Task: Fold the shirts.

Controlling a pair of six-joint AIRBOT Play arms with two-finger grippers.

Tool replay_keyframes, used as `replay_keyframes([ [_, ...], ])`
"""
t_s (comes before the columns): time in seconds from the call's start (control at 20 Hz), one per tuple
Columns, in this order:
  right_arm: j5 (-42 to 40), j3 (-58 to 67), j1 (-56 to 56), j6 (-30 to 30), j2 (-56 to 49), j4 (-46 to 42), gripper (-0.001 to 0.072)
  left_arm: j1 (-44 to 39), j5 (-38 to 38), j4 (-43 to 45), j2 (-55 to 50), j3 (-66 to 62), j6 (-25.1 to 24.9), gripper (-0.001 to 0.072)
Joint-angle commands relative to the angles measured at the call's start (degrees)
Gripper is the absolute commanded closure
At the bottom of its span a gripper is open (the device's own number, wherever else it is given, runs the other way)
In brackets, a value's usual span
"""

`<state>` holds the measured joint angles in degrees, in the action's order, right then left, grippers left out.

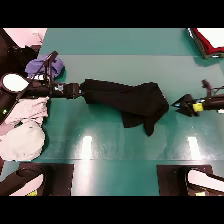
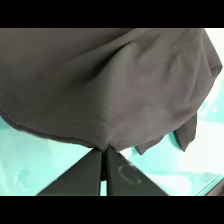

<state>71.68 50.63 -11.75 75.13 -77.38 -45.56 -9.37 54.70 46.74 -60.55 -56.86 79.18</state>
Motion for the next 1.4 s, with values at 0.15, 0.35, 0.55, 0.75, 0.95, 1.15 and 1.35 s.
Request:
replay_keyframes([
  [0.15, -4.37, -2.47, 6.45, -3.69, -5.44, 4.76, 0.0204, 0.35, 1.68, 0.98, 0.37, -0.81, 0.15, 0.0682],
  [0.35, -4.35, -2.47, 5.99, -3.69, -5.05, 4.79, 0.0654, 0.37, 1.92, 0.98, 0.39, -0.83, 0.15, 0.0681],
  [0.55, -2.99, -0.02, 1.81, -3.58, 3.52, 5.03, 0.0689, 3.63, 3.89, 2.08, 0.5, -7.87, 0.42, 0.0682],
  [0.75, -4.48, 13.99, -3.72, -2.01, 16.02, 5.09, 0.0689, 8.0, 6.73, 2.1, 0.81, -25.94, 0.42, 0.0682],
  [0.95, -9.07, 30.84, -3.52, -2.05, 23.65, 5.03, 0.0689, 8.0, 8.11, -0.33, 0.81, -44.81, 0.35, 0.0682],
  [1.15, -15.52, 44.06, -2.91, -2.14, 29.0, 4.74, 0.0689, 8.0, 9.33, -0.9, 0.81, -62.07, 0.37, 0.0682],
  [1.35, -15.52, 53.07, -2.89, -2.14, 32.54, -1.92, 0.0689, 8.0, 7.72, -5.79, 3.3, -67.73, 0.35, 0.0682],
])
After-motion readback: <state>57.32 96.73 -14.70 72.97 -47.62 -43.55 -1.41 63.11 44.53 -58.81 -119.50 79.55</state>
